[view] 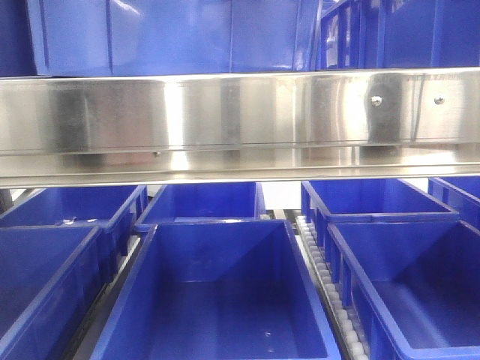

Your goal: Stack silver trays without gaps

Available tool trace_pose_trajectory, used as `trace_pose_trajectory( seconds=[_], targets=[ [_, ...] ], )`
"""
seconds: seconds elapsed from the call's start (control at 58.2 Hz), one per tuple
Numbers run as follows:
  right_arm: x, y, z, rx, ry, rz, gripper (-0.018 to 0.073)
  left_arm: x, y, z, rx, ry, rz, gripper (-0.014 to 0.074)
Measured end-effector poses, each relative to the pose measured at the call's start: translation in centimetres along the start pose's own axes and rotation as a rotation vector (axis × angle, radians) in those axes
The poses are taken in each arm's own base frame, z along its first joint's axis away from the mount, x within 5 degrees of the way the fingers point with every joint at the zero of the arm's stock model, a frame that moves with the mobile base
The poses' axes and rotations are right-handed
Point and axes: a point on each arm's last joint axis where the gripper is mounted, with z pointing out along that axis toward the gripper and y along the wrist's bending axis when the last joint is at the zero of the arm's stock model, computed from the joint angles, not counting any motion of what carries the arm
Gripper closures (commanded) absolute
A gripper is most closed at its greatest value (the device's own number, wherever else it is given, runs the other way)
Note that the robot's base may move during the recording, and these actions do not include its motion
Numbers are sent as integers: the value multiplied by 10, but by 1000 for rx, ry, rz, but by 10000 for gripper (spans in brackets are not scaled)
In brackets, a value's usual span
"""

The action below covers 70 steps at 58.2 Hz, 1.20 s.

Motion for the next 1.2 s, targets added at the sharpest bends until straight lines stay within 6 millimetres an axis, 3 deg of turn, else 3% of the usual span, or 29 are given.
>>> trace_pose_trajectory(
  seconds=[0.447, 0.791, 1.152, 1.203],
  targets=[
    [1, 2, 3, -21, 10, 24, 638, 2, 2, 0, -21, 22, 10, 615],
    [25, 16, 52, -80, 167, 54, 638, 18, 15, 5, -198, 188, 81, 615],
    [57, 28, 110, -91, 282, 45, 626, 41, 26, 46, -305, 344, 114, 615],
    [60, 27, 115, -86, 292, 43, 585, 43, 27, 51, -309, 355, 115, 613]
  ],
)
